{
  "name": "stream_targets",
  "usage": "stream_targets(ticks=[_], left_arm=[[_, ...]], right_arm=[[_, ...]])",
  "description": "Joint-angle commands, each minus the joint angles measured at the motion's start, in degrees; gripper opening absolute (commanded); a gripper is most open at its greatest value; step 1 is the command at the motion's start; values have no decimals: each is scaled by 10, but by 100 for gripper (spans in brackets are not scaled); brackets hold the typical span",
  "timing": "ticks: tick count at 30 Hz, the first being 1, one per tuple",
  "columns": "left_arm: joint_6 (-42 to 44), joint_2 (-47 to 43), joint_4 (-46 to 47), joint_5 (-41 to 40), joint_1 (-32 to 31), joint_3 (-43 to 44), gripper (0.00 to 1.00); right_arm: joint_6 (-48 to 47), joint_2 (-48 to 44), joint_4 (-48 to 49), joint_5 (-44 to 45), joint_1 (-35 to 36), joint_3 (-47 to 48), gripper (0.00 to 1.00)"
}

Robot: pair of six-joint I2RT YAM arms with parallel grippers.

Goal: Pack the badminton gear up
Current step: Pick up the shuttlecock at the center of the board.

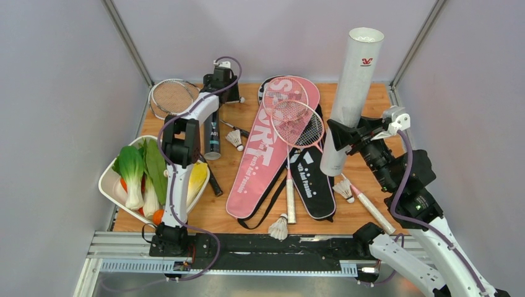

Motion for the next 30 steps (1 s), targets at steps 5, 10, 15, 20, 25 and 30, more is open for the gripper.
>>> stream_targets(ticks=[5,10,15,20,25,30], left_arm=[[23,20,-47,79,17,80,50],[11,5,8,101,18,22,46],[14,13,-2,98,20,32,47],[22,-3,-14,107,19,32,47],[36,-39,1,101,19,9,48],[59,-32,-14,81,19,44,51]], right_arm=[[5,-9,30,2,-1,19,23],[6,-10,28,1,-1,20,23],[12,-19,25,1,-1,22,23],[19,-21,23,2,-1,12,23],[18,-14,25,-1,-1,8,23],[16,-16,26,-3,-1,12,23]])
